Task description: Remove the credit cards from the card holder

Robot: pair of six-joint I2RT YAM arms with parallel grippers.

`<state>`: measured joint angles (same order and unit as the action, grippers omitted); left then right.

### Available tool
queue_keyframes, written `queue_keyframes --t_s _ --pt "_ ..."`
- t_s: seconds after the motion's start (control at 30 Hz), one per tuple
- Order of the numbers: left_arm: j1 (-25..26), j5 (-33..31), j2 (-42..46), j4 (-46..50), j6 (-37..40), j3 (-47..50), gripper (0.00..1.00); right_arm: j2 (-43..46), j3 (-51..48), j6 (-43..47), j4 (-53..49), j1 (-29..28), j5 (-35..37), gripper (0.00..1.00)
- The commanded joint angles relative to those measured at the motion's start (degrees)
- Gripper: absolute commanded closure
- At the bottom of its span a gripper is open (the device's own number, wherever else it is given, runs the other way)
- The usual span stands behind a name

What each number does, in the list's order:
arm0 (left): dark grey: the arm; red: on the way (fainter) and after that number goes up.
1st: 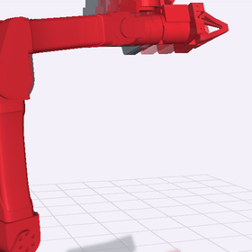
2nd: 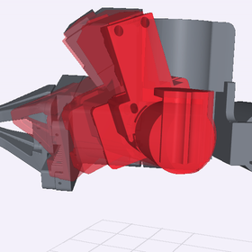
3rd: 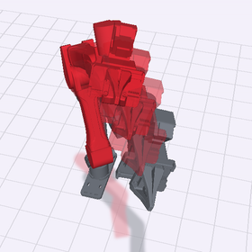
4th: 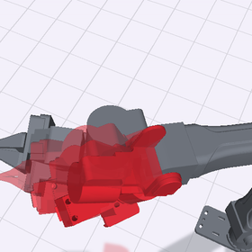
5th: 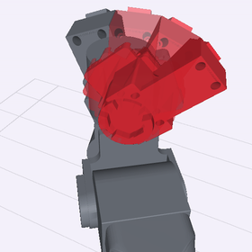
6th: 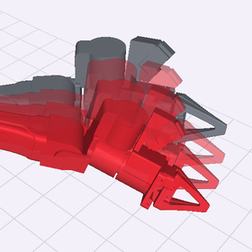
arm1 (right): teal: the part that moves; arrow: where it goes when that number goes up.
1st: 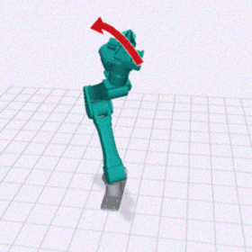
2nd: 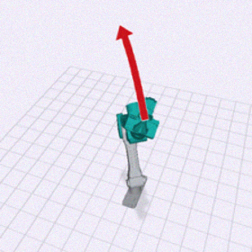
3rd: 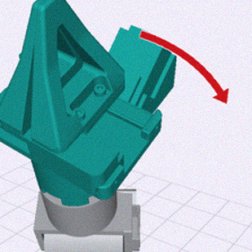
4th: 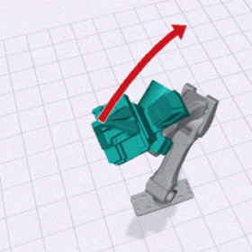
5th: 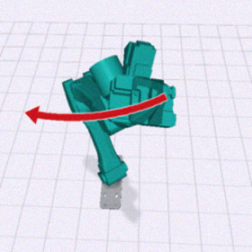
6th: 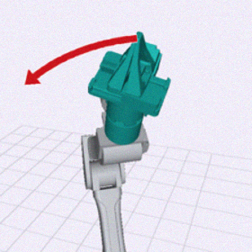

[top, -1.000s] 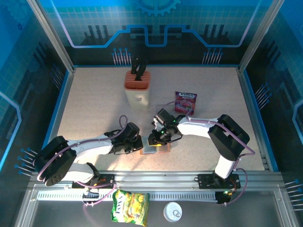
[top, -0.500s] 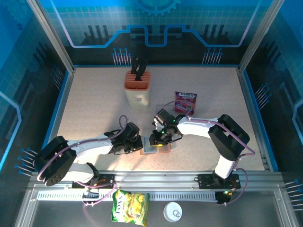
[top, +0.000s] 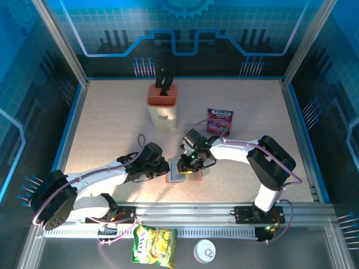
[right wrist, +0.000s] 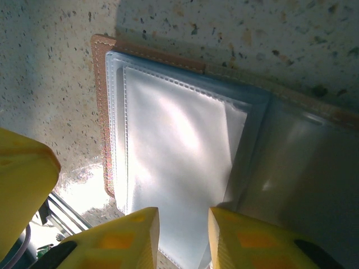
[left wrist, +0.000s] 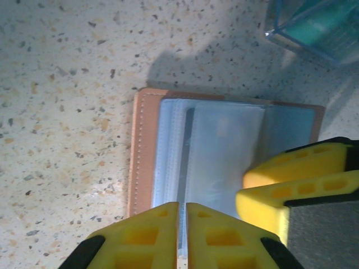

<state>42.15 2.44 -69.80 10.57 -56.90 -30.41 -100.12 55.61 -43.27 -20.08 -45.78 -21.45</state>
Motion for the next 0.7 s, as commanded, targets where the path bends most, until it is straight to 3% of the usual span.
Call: queue_keyframes --t_s 0.0,0.23,0.67 --pt "-0.4 1.6 -0.2 -0.9 -0.5 -1.6 0.86 0.6 -0.7 0.4 -0.8 0.1 0.5 0.72" --pt "-0.4 4.1 -3.1 -4.8 -2.5 -1.1 0.78 1.1 -1.4 0.4 -0.6 0.2 0.8 0.74" --pt "-0.3 5.2 -5.0 -8.0 -3.7 -0.2 0.73 1.8 -2.2 0.3 -0.5 0.5 1.4 0.75"
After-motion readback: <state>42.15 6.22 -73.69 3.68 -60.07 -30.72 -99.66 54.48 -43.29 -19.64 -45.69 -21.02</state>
